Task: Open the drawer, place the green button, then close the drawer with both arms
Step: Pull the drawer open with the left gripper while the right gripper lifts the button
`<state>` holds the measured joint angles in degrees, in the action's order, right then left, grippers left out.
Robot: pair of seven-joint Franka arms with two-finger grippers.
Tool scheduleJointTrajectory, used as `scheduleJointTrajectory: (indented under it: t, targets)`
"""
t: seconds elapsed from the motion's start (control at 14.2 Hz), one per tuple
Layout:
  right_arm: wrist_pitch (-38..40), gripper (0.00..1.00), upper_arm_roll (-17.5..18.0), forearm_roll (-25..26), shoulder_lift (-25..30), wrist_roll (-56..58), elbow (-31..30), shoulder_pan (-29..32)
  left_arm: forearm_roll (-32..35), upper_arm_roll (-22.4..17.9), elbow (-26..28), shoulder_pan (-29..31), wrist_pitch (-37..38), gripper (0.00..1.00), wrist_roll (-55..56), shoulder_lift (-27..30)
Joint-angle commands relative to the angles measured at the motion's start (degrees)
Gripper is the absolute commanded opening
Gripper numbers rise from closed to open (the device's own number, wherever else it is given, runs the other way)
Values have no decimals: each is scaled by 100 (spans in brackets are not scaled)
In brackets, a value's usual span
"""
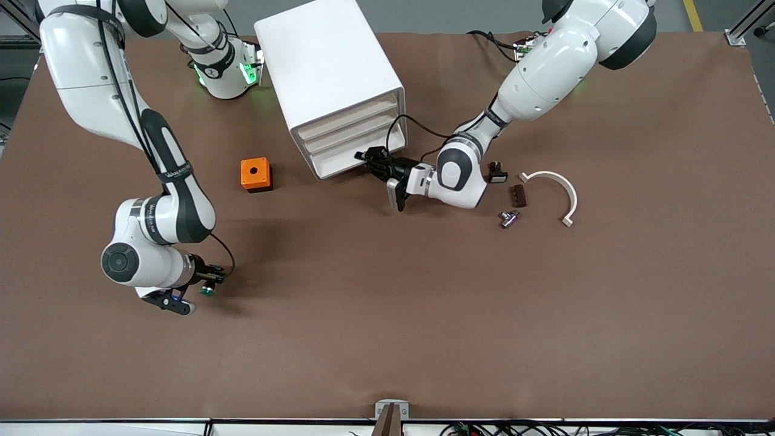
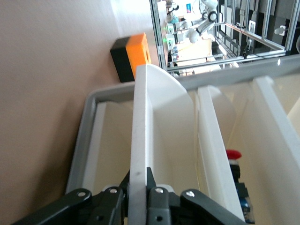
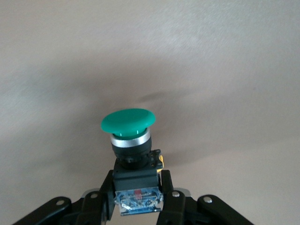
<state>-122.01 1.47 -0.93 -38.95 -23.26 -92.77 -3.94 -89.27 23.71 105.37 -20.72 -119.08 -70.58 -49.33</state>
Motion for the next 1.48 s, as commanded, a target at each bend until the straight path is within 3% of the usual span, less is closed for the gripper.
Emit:
scheduleJointTrajectory:
  t: [0.0, 0.21, 0.7, 1.05, 1.12, 1.2, 1.41]
  targets:
    - [501, 29, 3, 93, 475, -564, -57, -221, -65, -226, -289, 6, -195, 0, 35, -164]
    - [950, 29, 3, 93, 748, -985, -48, -502, -56, -384, -499, -2, -186, 0, 237, -164]
    - [1645, 29, 29, -20, 1258, -3287, -48, -1617, -47, -612, -711, 120, -150, 0, 264, -200]
    - [1734, 28, 29, -705, 1452, -5027, -48, -2461, -38, -674, -816, 156, -150, 0, 299, -208]
    - [1716, 28, 29, -872, 1469, -5274, -57, -2567, -38, -674, -816, 129, -150, 14, 281, -182]
    - [1690, 28, 29, -1065, 1504, -5538, -57, -2690, 5, -674, -799, 129, -159, 99, 325, -156]
    - [1462, 27, 29, -1435, 1513, -6215, -83, -2954, 294, -674, -869, 182, -159, 100, 1131, -77]
